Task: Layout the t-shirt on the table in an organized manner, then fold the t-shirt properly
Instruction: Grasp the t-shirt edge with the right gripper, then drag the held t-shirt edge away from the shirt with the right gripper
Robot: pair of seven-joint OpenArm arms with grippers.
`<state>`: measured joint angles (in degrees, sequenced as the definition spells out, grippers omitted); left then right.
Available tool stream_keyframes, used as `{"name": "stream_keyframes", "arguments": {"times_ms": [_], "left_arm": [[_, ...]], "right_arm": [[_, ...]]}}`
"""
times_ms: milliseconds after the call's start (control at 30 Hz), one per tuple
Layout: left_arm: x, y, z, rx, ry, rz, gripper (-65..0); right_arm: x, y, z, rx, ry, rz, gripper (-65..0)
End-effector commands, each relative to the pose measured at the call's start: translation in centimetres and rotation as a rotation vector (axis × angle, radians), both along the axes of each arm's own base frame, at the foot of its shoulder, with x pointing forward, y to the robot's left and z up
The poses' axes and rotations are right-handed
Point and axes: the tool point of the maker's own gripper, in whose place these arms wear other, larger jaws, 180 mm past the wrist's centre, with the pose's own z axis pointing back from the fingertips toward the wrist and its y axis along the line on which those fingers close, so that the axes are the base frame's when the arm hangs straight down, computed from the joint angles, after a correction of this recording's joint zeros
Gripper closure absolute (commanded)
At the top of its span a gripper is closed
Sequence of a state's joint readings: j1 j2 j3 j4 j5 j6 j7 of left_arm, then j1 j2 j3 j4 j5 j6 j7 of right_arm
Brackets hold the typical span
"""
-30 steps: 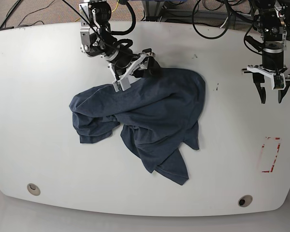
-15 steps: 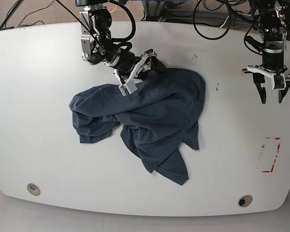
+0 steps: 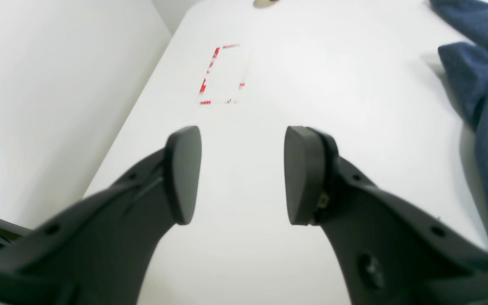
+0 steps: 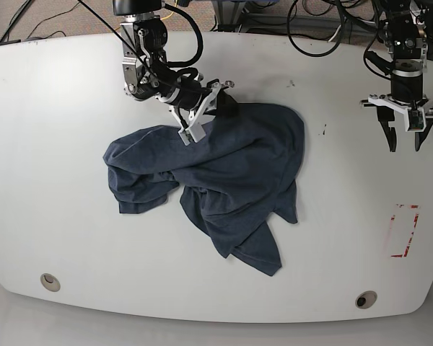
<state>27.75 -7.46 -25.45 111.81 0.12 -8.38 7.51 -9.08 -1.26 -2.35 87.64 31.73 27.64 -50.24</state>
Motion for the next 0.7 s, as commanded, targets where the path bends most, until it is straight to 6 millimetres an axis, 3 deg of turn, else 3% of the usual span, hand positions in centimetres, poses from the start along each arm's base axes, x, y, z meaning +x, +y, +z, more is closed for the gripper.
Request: {"name": "stream_keyframes", "arguments": {"times_ms": [0, 167, 433, 667], "left_arm": [[0.2, 0.0, 1.3, 0.015, -0.045, -0.007, -29.2], [0.2, 0.0, 1.3, 0.017, -0.045, -0.008, -29.2], [0.2, 0.0, 1.3, 0.019, -0.044, -0.009, -29.2], [0.3, -0.1, 1.3, 0.018, -0.045, -0.011, -29.2]], "right_arm": [[0.5, 0.1, 0.6, 0.0, -0.023, 0.005, -0.3], [-0.4, -0.1, 0.3, -0.005, -0.009, 0.007, 0.0], [-2.8, -3.3, 1.5, -0.097, -0.047, 0.034, 0.0], [-5.6, -8.2, 1.9, -0.214, -0.035, 0.019, 0.0]]}}
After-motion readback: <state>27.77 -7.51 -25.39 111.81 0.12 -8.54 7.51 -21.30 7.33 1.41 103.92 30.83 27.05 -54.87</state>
